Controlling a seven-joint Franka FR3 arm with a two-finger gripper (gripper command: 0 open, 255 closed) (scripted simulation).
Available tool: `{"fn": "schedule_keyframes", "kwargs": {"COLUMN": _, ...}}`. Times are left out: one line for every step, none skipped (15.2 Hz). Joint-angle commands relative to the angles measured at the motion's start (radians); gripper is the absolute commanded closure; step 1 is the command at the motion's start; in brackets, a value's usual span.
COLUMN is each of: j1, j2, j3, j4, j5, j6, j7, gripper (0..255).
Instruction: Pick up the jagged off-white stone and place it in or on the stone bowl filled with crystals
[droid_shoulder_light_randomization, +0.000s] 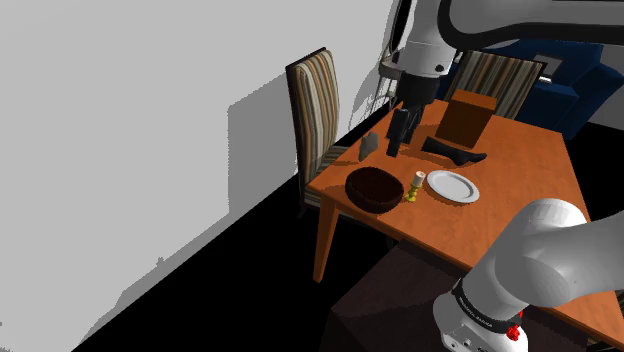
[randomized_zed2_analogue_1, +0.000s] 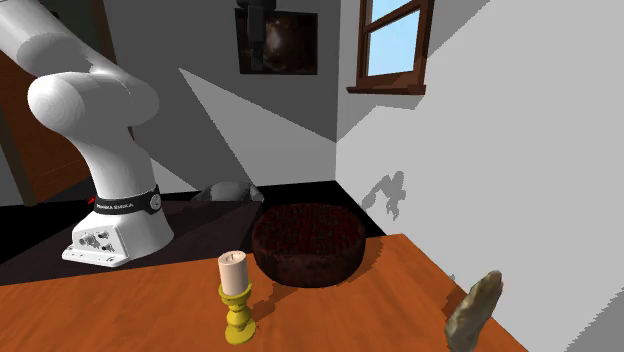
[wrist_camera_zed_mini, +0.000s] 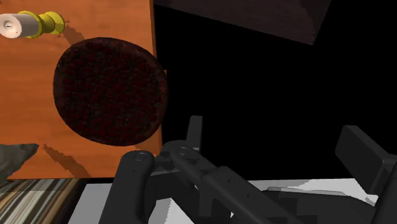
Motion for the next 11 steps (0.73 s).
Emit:
{"fn": "schedule_keyframes", "kwargs": {"j1": 0.0, "j2": 0.0, "j3": 0.0, "j4": 0.0, "j5": 0.0, "j6": 0.0, "j7": 0.0, "gripper": 0}}
{"fn": "schedule_keyframes", "kwargs": {"j1": -0.006, "j2": 0.019, "j3": -0.02, "j4": 0.001, "j5": -0.015, "j6": 0.012, "j7": -0.032, "gripper": 0}}
{"fn": "schedule_keyframes", "kwargs": {"j1": -0.011, "j2": 0.04, "j3": -0.039, "j4": 0.003, "j5": -0.031, "j6": 0.024, "j7": -0.063, "gripper": 0}}
{"fn": "schedule_keyframes", "kwargs": {"j1": -0.016, "j2": 0.062, "j3": -0.059, "j4": 0.007, "j5": -0.045, "j6": 0.036, "j7": -0.094, "gripper": 0}}
{"fn": "schedule_keyframes", "kwargs": {"j1": -0.021, "j2": 0.085, "j3": -0.078, "j4": 0.012, "j5": -0.059, "j6": 0.048, "j7": -0.124, "gripper": 0}}
{"fn": "schedule_keyframes", "kwargs": {"j1": -0.026, "j2": 0.11, "j3": -0.096, "j4": 0.019, "j5": -0.072, "j6": 0.061, "j7": -0.155, "gripper": 0}}
{"fn": "schedule_keyframes", "kwargs": {"j1": -0.03, "j2": 0.136, "j3": -0.115, "j4": 0.027, "j5": -0.085, "j6": 0.073, "j7": -0.185, "gripper": 0}}
{"fn": "schedule_keyframes", "kwargs": {"j1": -0.034, "j2": 0.163, "j3": -0.133, "j4": 0.036, "j5": -0.096, "j6": 0.086, "j7": -0.215, "gripper": 0}}
{"fn": "schedule_keyframes", "kwargs": {"j1": -0.038, "j2": 0.191, "j3": -0.15, "j4": 0.047, "j5": -0.107, "j6": 0.098, "j7": -0.244, "gripper": 0}}
{"fn": "schedule_keyframes", "kwargs": {"j1": -0.042, "j2": 0.22, "j3": -0.168, "j4": 0.059, "j5": -0.117, "j6": 0.11, "j7": -0.274, "gripper": 0}}
{"fn": "schedule_keyframes", "kwargs": {"j1": -0.045, "j2": 0.251, "j3": -0.185, "j4": 0.073, "j5": -0.126, "j6": 0.122, "j7": -0.303, "gripper": 0}}
